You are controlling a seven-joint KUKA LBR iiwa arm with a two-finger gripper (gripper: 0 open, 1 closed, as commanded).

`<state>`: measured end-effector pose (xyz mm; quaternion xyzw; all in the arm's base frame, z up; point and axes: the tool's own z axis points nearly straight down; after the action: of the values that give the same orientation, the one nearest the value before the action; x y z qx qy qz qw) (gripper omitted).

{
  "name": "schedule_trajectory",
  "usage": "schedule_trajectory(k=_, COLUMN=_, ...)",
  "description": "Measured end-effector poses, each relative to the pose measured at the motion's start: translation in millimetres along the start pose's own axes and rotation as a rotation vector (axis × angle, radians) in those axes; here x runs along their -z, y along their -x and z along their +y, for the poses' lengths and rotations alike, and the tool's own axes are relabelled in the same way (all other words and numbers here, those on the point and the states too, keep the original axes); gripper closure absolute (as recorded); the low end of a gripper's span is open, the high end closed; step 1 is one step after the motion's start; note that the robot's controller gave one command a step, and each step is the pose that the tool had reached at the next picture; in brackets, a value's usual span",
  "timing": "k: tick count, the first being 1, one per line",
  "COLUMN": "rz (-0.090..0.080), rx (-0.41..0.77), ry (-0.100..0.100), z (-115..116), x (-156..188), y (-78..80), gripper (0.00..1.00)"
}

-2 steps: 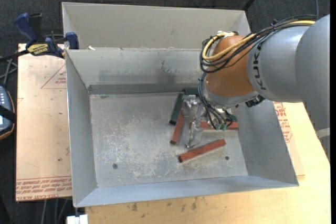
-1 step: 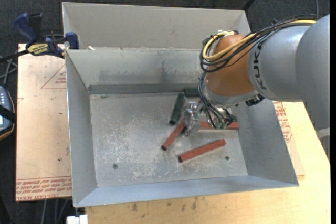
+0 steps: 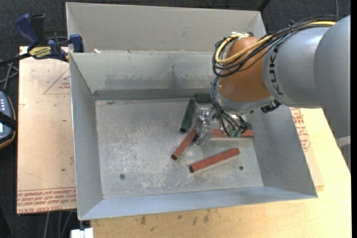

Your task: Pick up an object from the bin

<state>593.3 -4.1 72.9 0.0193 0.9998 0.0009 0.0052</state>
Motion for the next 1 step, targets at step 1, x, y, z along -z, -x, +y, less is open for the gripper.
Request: schedule_trajectory(k=1, rz=0.006, rx=-0.003, ry=0.003, z=-24.0, x=-1.3, y=19.8, gripper=1.00)
